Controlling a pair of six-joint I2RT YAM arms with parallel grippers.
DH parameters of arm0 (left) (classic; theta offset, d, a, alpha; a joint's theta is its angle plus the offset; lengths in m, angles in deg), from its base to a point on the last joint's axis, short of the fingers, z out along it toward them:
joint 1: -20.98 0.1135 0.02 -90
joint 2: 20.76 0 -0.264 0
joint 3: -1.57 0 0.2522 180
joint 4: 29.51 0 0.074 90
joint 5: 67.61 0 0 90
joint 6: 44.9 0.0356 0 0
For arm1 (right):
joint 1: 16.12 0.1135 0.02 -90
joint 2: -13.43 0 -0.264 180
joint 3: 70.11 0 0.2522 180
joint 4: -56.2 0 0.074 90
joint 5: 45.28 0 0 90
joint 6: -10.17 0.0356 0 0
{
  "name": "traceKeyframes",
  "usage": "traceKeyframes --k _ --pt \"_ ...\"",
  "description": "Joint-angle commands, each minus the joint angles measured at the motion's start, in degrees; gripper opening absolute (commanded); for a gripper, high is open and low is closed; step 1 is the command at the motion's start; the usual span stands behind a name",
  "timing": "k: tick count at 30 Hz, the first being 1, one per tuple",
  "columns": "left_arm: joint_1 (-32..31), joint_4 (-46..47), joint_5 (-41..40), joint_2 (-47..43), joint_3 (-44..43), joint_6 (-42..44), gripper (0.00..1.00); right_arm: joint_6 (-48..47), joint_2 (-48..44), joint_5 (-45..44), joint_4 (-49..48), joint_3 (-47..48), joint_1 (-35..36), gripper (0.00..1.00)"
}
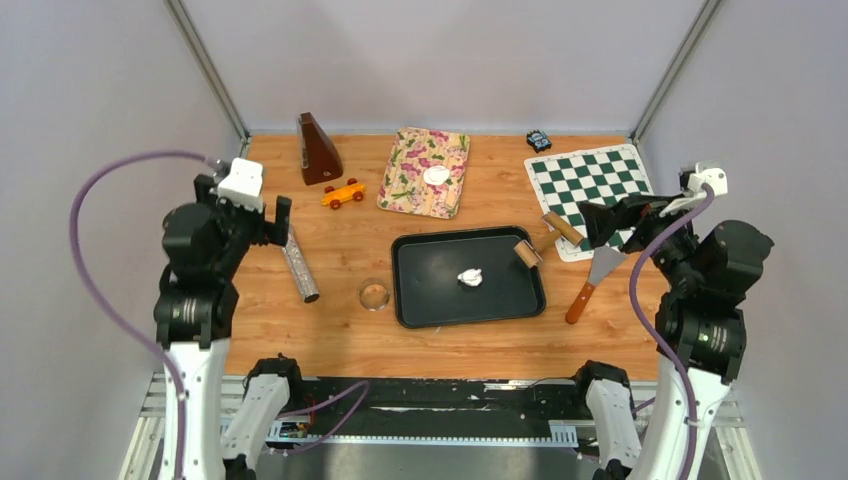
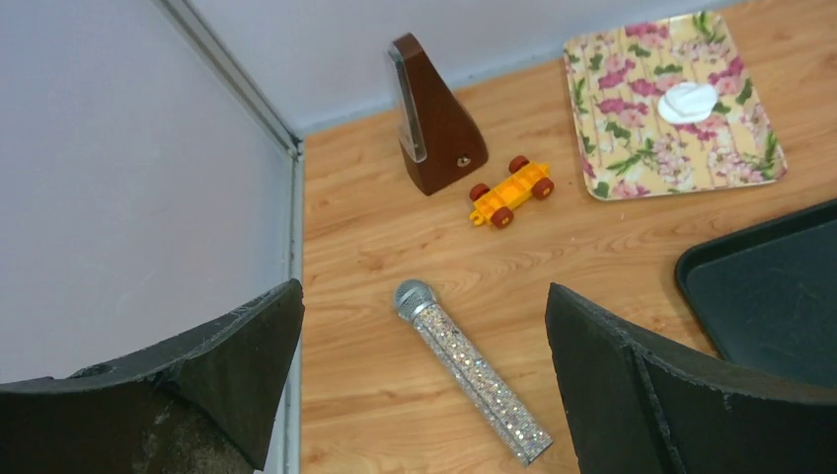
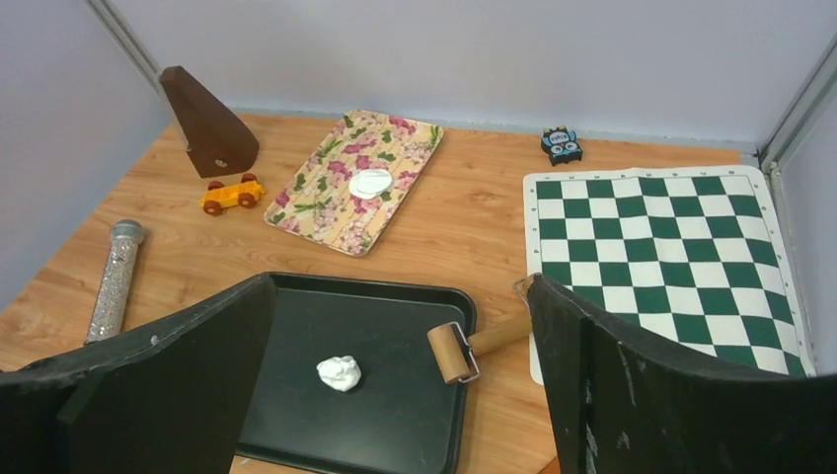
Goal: Roll out the dumpling wrappers from the dough
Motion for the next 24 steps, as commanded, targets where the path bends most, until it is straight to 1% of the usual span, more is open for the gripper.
traceKeyframes --k 1,3,6,8,12,16,18,20,24 --pt "0.3 1.3 1.5 11.0 -3.9 3.1 1.00 -4.1 4.1 0.8 -4.1 -2.2 -0.2 1.00" --pt "0.3 3.4 1.6 14.2 -3.3 3.3 1.00 -10.8 6.0 4.3 -3.9 -3.1 -0.2 1.00" --pt "0.3 6.0 5.3 17.0 -1.6 3.5 1.00 -17.3 8.0 7.5 -4.0 -4.9 -0.2 1.00" --pt "0.3 7.0 7.5 18.7 -0.5 3.4 1.00 -20.2 8.3 8.7 -4.8 -7.8 -0.2 1.00" --pt "0.3 4.5 11.9 20.2 1.1 6.7 1.00 -21.9 8.9 11.7 -8.7 -15.2 -0.2 1.00" --pt "0.3 8.1 16.7 18.1 6.9 9.4 1.00 -23.6 8.4 9.7 -11.1 -18.9 -0.1 1.00" --pt "0.3 10.4 16.7 18.2 9.1 7.5 1.00 -23.2 8.2 8.1 -14.1 -21.9 -0.1 1.00" --pt "0.3 10.5 16.3 19.2 9.7 6.2 1.00 -23.5 8.5 7.8 -16.5 -24.0 -0.1 1.00" --pt "0.3 11.1 11.9 21.1 9.4 4.7 1.00 -24.0 9.4 6.1 -18.7 -25.7 0.0 1.00"
